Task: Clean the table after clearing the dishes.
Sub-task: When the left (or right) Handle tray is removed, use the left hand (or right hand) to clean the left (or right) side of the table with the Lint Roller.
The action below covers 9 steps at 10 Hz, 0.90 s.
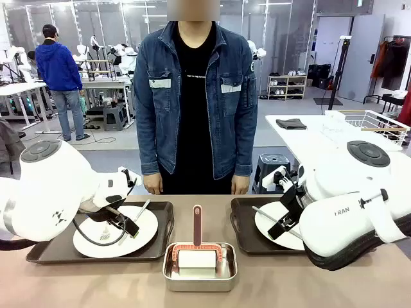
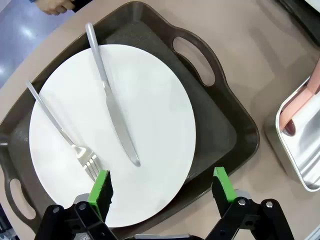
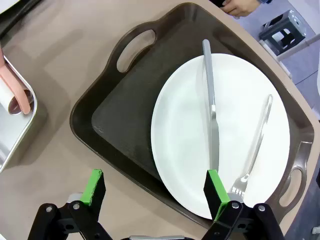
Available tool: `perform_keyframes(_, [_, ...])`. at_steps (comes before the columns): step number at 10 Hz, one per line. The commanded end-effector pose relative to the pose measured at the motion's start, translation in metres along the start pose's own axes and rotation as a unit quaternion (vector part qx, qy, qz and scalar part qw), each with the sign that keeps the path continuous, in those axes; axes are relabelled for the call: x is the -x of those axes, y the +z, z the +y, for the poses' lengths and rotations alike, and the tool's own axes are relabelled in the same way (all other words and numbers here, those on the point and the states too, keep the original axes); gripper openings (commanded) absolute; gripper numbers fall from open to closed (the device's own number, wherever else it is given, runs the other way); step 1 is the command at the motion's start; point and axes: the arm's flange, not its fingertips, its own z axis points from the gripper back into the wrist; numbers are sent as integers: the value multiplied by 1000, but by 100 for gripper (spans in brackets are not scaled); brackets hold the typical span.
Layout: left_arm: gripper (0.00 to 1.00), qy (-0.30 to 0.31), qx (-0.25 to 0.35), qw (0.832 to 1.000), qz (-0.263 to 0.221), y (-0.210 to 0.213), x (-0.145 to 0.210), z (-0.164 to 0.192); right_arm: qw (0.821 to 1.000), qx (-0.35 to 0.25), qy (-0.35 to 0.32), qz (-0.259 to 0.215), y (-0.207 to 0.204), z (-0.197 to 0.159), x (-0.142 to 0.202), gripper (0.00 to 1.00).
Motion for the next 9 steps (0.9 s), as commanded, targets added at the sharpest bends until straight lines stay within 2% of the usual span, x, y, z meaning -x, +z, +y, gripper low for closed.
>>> perform_keyframes(1, [100,0,0,1000,0,0,0,0,1000,0,0,0,0,0,0,100])
perform_keyframes(9, [100,0,0,1000,0,0,0,0,1000,0,0,0,0,0,0,100])
